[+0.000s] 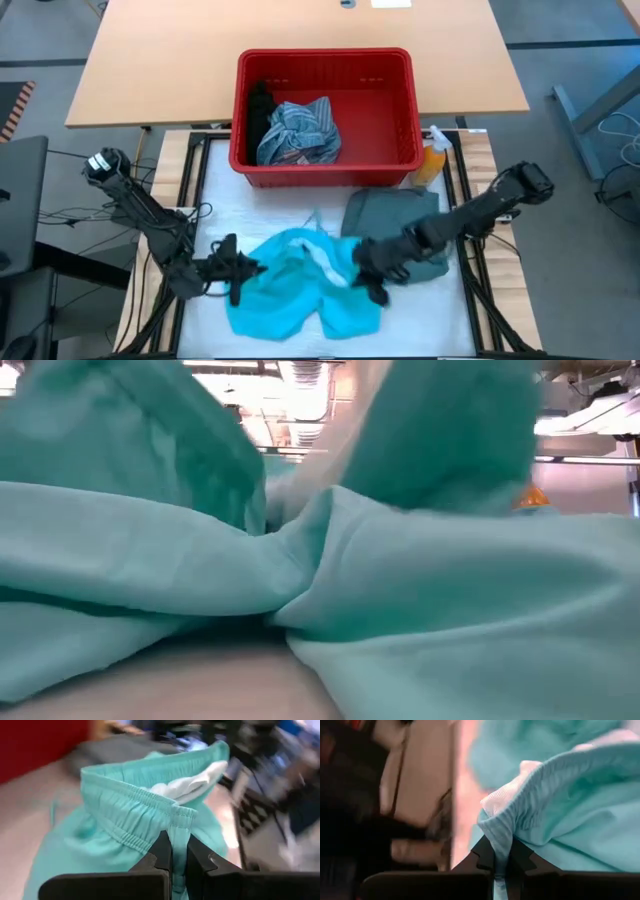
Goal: Fold Laundry from Bin
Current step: Fold the sky blue shorts
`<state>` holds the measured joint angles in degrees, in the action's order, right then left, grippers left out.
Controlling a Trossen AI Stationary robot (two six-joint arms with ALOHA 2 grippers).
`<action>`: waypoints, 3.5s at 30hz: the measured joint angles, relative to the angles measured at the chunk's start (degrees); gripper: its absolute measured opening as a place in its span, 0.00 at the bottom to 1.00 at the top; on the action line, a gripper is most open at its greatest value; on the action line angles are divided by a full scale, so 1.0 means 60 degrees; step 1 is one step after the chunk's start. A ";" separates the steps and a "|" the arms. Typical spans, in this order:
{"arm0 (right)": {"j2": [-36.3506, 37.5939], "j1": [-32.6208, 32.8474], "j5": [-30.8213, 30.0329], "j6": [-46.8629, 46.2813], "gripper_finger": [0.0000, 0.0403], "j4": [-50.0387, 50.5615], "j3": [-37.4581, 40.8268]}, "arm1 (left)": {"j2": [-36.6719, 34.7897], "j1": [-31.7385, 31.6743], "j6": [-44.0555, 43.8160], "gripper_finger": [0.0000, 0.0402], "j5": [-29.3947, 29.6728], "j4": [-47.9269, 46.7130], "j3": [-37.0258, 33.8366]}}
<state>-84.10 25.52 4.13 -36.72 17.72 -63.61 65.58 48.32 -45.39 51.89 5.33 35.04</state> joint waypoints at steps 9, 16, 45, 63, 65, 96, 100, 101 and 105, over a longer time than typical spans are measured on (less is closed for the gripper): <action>0.0583 0.2717 -0.2735 0.4241 0.10 0.1458 -0.1436 | -0.0015 0.1379 0.8273 0.01 -0.0427 0.0491 0.2611; 0.0466 0.4350 -0.6297 0.6377 0.10 0.2054 -0.3444 | 0.0185 0.2081 1.0803 0.01 -0.1098 0.0508 0.5392; -0.0960 0.0215 -0.2567 1.6034 0.12 -0.1248 -0.4301 | 0.2065 -0.1779 1.1877 0.01 -0.4643 -0.4071 0.7139; -0.2461 0.0007 -0.0787 1.4366 0.12 -0.0800 -0.4601 | 0.3282 -0.2322 1.1108 0.01 -0.6832 -0.4037 0.7306; -0.2480 0.0081 -0.0523 1.4346 0.12 -0.0957 -0.4601 | 0.3282 -0.2336 1.1108 0.01 -0.6854 -0.3857 0.7306; -0.2600 0.0526 -0.1484 1.3798 0.35 -0.2053 -0.4586 | 0.3311 -0.2457 0.9687 0.01 -0.7386 -0.2959 0.7309; -0.2600 0.0658 -0.1761 1.4080 0.44 -0.2252 -0.4586 | 0.3315 -0.2463 0.9563 0.01 -0.7437 -0.2956 0.7313; -0.2600 0.0719 -0.1865 1.4196 0.46 -0.2298 -0.4586 | 0.3315 -0.2497 0.9439 0.01 -0.7517 -0.2956 0.7313; -0.2600 0.0871 -0.2083 1.4428 0.51 -0.2325 -0.4586 | 0.3318 -0.2711 0.8693 0.01 -0.7981 -0.2963 0.7313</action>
<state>-99.70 30.74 -8.37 49.84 3.77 -91.13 85.49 32.06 6.77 4.00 -12.45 78.91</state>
